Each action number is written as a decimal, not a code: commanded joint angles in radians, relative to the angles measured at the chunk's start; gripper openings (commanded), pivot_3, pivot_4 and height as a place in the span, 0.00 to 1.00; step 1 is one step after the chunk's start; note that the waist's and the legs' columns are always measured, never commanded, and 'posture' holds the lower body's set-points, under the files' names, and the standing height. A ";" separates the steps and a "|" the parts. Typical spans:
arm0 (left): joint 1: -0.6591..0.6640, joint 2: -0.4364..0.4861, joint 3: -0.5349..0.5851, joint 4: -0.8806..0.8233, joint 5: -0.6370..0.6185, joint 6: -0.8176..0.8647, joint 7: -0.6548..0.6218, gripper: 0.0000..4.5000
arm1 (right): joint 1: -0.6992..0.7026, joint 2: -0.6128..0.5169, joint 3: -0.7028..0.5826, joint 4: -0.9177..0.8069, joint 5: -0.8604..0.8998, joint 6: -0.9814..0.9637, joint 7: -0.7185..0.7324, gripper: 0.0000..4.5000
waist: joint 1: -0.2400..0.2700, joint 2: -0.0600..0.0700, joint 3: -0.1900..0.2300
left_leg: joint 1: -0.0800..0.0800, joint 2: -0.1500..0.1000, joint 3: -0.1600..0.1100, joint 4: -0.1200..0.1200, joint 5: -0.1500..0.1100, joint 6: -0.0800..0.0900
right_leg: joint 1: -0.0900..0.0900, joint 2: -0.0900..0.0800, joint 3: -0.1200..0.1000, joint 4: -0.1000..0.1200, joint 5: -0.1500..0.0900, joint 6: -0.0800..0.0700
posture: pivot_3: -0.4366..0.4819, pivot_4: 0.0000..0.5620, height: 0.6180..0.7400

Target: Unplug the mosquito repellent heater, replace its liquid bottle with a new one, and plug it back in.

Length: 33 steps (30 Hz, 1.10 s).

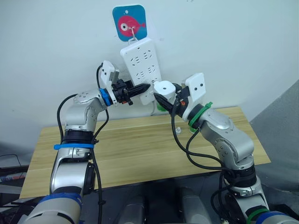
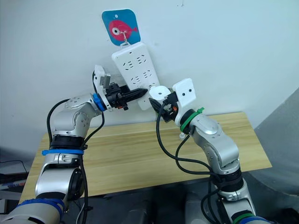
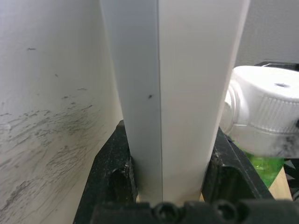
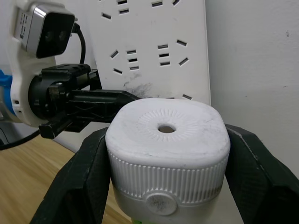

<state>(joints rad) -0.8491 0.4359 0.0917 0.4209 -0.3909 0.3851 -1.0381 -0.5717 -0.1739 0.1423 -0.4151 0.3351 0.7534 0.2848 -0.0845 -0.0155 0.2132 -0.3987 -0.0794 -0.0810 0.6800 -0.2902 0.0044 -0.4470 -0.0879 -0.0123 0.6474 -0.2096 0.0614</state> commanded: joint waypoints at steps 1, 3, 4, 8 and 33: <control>0.013 -0.014 -0.042 -0.070 -0.011 -0.012 -0.049 0.31 | -0.012 0.004 0.015 -0.014 0.009 0.009 0.018 0.67 | 0.000 0.000 0.000 | 0.000 0.000 0.000 0.000 0.000 0.000 | 0.000 0.000 0.000 0.000 0.000 0.000 | 0.33 0.36 1.00; 0.018 -0.012 -0.041 -0.078 -0.013 -0.007 -0.048 0.31 | -0.016 0.006 0.013 -0.007 0.005 0.002 0.018 0.67 | 0.000 0.000 0.000 | 0.000 0.000 0.000 0.000 0.000 0.000 | 0.000 0.000 0.000 0.000 0.000 0.000 | 0.33 0.36 1.00; 0.021 -0.012 -0.041 -0.083 -0.014 -0.005 -0.048 0.31 | -0.019 0.007 0.012 -0.003 0.002 -0.004 0.017 0.67 | 0.000 0.000 0.000 | 0.000 0.000 0.000 0.000 0.000 0.000 | 0.000 0.000 0.000 0.000 0.000 0.000 | 0.34 0.35 1.00; 0.031 -0.011 -0.043 -0.099 -0.018 0.002 -0.049 0.31 | -0.044 0.019 0.012 0.027 -0.032 -0.045 -0.001 0.67 | 0.000 0.000 0.000 | 0.000 0.000 0.000 0.000 0.000 0.000 | 0.000 0.000 0.000 0.000 0.000 0.000 | 0.34 0.35 1.00; 0.007 -0.027 -0.044 -0.084 -0.013 0.002 -0.059 0.31 | -0.159 0.114 -0.029 0.219 -0.054 -0.082 0.000 0.67 | -0.007 0.000 0.000 | 0.000 0.001 0.001 0.000 0.000 0.000 | -0.002 0.000 0.001 0.002 0.000 0.000 | 0.33 0.36 1.00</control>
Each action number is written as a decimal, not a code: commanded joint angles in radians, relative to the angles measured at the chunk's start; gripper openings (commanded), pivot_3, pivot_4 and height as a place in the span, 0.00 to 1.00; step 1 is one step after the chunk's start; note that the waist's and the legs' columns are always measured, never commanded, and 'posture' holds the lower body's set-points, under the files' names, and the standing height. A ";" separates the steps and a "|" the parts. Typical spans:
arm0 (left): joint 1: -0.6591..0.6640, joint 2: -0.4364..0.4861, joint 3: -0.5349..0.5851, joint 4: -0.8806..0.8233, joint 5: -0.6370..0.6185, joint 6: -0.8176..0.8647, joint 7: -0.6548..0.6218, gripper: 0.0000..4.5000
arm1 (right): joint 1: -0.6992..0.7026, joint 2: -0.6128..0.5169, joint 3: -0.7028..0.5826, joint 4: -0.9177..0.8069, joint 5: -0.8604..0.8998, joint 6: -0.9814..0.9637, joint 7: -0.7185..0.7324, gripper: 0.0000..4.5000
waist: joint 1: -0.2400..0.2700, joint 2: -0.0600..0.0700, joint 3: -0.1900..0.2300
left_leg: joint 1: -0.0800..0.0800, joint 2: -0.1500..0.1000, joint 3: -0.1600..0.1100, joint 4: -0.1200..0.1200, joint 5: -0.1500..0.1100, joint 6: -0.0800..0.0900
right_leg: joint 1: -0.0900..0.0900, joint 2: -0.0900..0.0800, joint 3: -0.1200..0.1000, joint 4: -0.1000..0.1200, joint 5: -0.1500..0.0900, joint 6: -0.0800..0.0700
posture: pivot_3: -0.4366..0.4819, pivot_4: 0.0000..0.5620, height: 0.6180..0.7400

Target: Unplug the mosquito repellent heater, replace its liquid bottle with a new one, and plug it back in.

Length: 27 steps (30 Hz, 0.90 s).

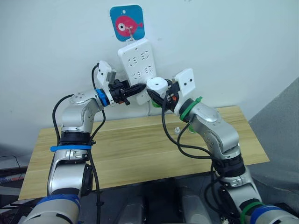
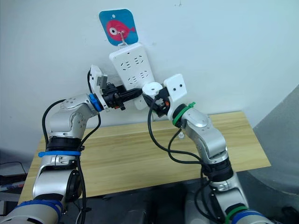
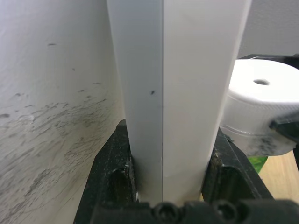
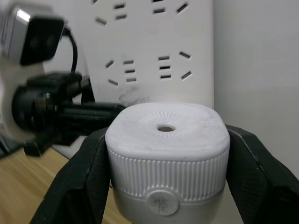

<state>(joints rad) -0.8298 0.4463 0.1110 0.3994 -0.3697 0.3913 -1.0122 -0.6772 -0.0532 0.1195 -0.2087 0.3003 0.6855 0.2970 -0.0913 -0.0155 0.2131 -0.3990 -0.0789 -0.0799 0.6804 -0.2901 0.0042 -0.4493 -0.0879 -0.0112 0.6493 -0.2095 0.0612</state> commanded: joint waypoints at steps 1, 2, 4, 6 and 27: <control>-0.011 -0.038 -0.063 -0.063 -0.034 -0.004 -0.086 0.31 | -0.056 -0.015 0.004 0.016 -0.032 -0.017 -0.007 0.67 | 0.000 0.000 0.000 | 0.000 0.000 0.000 0.000 0.000 0.000 | 0.000 0.000 0.000 0.000 0.000 0.000 | 0.33 0.36 1.00; -0.010 -0.039 -0.063 -0.065 -0.033 -0.003 -0.085 0.31 | -0.058 -0.023 0.012 0.020 -0.043 -0.020 -0.006 0.67 | 0.000 0.000 0.000 | 0.000 0.000 0.000 0.000 0.000 0.000 | 0.000 0.000 0.000 0.000 0.000 0.000 | 0.33 0.36 1.00; -0.010 -0.041 -0.064 -0.066 -0.032 -0.003 -0.086 0.31 | -0.066 -0.053 0.044 0.032 -0.079 -0.050 0.005 0.67 | 0.000 0.000 0.000 | 0.000 0.000 0.000 0.000 0.000 0.000 | 0.000 0.000 0.000 0.000 0.000 0.000 | 0.33 0.37 1.00; -0.011 -0.043 -0.063 -0.066 -0.031 -0.002 -0.086 0.31 | -0.070 -0.074 0.070 0.039 -0.105 -0.078 0.016 0.67 | -0.001 0.000 0.000 | 0.000 0.000 0.001 0.000 0.000 0.000 | 0.000 0.000 0.000 0.000 0.000 0.000 | 0.33 0.37 1.00; -0.027 -0.031 -0.043 0.022 0.023 -0.084 -0.046 0.31 | 0.119 -0.208 0.033 -0.248 -0.014 0.072 0.096 0.99 | 0.007 0.000 0.000 | -0.001 -0.001 -0.001 -0.001 0.000 0.001 | 0.000 -0.001 -0.001 -0.002 0.000 0.000 | 0.31 0.38 1.00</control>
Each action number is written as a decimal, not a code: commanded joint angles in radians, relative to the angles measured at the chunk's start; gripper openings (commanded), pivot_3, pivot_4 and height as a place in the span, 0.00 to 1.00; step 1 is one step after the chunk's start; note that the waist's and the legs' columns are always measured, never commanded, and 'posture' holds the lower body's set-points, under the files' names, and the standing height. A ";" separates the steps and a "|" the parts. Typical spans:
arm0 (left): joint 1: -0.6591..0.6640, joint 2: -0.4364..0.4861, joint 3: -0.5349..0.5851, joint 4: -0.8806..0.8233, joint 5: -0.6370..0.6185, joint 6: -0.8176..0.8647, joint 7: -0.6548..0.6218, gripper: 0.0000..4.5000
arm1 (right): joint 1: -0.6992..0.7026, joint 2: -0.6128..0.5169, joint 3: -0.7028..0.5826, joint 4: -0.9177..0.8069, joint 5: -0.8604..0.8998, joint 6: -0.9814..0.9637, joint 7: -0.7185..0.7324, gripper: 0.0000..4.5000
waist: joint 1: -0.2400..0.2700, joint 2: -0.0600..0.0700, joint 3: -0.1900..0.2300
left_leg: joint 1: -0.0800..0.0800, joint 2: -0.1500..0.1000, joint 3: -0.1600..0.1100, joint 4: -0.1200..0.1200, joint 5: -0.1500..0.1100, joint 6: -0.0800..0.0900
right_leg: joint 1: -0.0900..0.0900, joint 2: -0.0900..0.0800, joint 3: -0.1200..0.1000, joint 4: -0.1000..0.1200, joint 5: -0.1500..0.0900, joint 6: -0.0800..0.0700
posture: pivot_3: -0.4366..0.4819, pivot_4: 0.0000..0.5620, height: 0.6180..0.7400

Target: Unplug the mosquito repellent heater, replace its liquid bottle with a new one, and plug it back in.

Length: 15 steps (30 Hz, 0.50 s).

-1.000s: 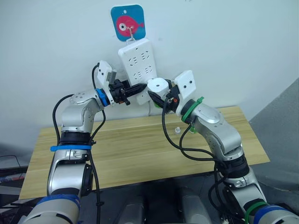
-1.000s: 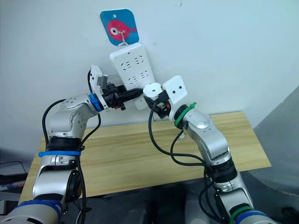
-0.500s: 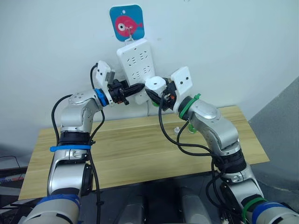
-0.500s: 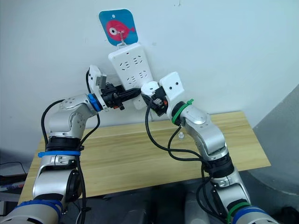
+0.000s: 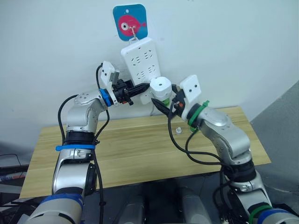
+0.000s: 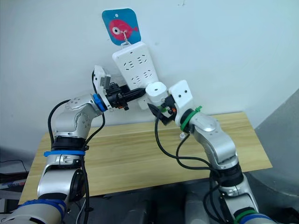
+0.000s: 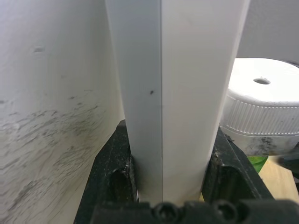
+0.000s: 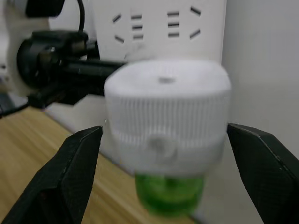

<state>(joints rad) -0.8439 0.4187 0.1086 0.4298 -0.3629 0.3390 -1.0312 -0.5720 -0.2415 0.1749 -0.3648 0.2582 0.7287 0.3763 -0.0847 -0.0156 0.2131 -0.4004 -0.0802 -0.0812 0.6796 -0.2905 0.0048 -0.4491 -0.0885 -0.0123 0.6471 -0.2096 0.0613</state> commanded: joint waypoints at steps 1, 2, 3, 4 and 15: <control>-0.013 -0.002 -0.039 -0.002 0.020 -0.039 -0.022 0.31 | 0.025 -0.031 -0.025 -0.108 0.039 0.042 0.025 0.99 | 0.000 0.000 0.000 | 0.000 0.000 0.000 0.000 0.000 0.000 | 0.000 0.000 0.000 0.000 0.000 0.000 | 0.31 0.38 1.00; -0.014 -0.001 -0.038 0.003 0.023 -0.044 -0.021 0.31 | 0.030 -0.036 -0.027 -0.118 0.046 0.051 0.030 0.99 | 0.000 0.000 0.000 | 0.000 0.000 0.000 0.001 0.000 0.000 | 0.000 0.000 0.000 0.001 0.000 0.000 | 0.31 0.37 1.00; -0.012 0.004 -0.030 0.013 0.025 -0.051 -0.015 0.38 | 0.039 -0.029 -0.039 -0.129 0.061 0.055 0.028 1.00 | 0.000 0.000 0.000 | 0.000 0.000 0.000 0.001 0.000 0.000 | 0.000 0.000 0.000 0.001 0.000 0.000 | 0.31 0.37 1.00; -0.009 0.010 -0.021 0.024 0.028 -0.056 -0.006 0.46 | 0.047 -0.021 -0.051 -0.138 0.077 0.058 0.026 1.00 | 0.000 0.000 0.000 | 0.000 0.001 0.001 0.001 0.000 0.000 | 0.000 0.000 0.000 0.001 0.000 0.000 | 0.31 0.37 1.00; 0.101 0.147 0.039 -0.092 0.017 -0.043 0.028 1.00 | 0.073 0.011 -0.029 -0.136 0.145 0.043 0.066 0.21 | -0.003 0.000 0.000 | 0.001 0.001 0.001 0.001 0.000 0.000 | -0.001 0.000 0.001 0.002 0.000 0.000 | 0.36 0.34 1.00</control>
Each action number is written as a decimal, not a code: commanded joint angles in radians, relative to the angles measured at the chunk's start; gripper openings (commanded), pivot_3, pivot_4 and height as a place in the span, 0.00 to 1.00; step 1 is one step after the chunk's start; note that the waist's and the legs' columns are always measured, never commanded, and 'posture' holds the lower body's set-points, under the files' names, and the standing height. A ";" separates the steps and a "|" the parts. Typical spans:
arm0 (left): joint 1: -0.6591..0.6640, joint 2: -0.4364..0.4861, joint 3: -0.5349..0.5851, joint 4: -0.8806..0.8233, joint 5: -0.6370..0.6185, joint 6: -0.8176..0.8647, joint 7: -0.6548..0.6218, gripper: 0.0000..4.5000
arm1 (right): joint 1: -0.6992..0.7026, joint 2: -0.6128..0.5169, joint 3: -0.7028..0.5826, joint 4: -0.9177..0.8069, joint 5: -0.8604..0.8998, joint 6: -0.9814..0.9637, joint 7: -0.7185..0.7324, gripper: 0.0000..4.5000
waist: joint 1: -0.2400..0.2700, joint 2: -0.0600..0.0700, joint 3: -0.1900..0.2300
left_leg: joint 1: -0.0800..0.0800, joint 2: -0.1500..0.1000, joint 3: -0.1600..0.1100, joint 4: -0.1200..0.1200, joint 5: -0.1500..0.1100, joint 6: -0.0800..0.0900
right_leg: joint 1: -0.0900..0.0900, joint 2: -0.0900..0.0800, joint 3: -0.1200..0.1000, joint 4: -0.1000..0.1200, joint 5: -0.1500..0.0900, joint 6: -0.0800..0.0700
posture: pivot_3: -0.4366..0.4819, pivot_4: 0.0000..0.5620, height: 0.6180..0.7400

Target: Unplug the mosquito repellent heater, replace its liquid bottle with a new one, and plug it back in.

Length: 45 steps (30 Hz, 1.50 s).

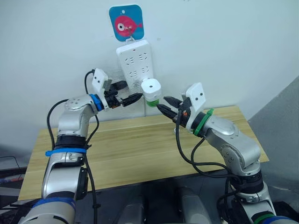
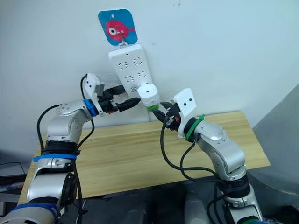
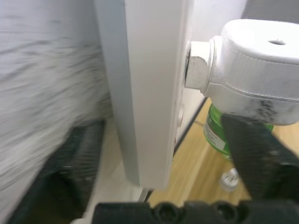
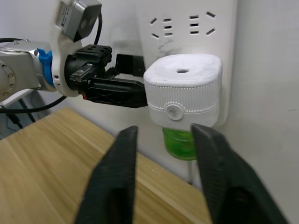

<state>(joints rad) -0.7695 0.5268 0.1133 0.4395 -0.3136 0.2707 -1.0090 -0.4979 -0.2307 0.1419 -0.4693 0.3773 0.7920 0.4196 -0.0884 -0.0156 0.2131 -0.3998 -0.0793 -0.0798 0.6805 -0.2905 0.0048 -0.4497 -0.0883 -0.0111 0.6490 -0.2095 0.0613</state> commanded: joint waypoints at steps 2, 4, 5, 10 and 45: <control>0.070 0.075 0.047 -0.161 -0.045 0.059 -0.002 1.00 | -0.002 0.002 0.015 -0.022 0.023 -0.028 0.034 0.04 | 0.001 0.000 0.000 | 0.000 0.000 0.000 0.000 0.000 0.000 | 0.000 0.000 0.000 0.000 0.000 0.000 | 0.38 0.34 1.00; 0.118 0.114 0.055 -0.229 -0.054 0.082 -0.004 1.00 | -0.007 0.012 0.031 0.000 0.011 -0.047 0.041 0.00 | 0.002 0.000 0.000 | 0.000 0.000 0.000 0.000 0.000 0.000 | 0.000 0.000 0.000 0.000 0.000 0.000 | 0.38 0.34 1.00; 0.141 0.130 0.058 -0.271 -0.066 0.101 -0.011 1.00 | -0.010 0.017 0.040 0.012 0.004 -0.059 0.042 0.00 | 0.002 0.000 0.000 | 0.000 0.000 0.000 0.000 0.000 0.000 | 0.000 0.000 0.000 0.000 0.000 0.000 | 0.39 0.34 1.00; 0.248 0.200 0.079 -0.521 -0.188 0.258 -0.037 1.00 | -0.038 0.055 0.081 0.068 -0.020 -0.102 0.038 0.00 | 0.006 0.000 0.000 | 0.000 0.001 0.000 0.000 0.000 0.000 | 0.000 0.000 0.001 0.000 0.000 0.000 | 0.40 0.35 1.00; 0.340 0.216 0.111 -0.787 -0.392 0.464 0.135 1.00 | -0.125 0.168 0.080 0.308 -0.147 -0.266 -0.024 0.00 | 0.010 0.000 0.000 | 0.001 0.001 0.000 0.000 0.000 -0.001 | 0.000 0.000 0.001 0.000 0.000 0.000 | 0.40 0.38 1.00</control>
<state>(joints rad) -0.4133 0.7295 0.2235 -0.3403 -0.7002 0.7547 -0.8657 -0.6009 -0.0687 0.2523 -0.1497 0.2458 0.5646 0.4135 -0.0784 -0.0158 0.2129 -0.3989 -0.0782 -0.0797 0.6802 -0.2904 0.0041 -0.4496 -0.0883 -0.0103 0.6494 -0.2096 0.0612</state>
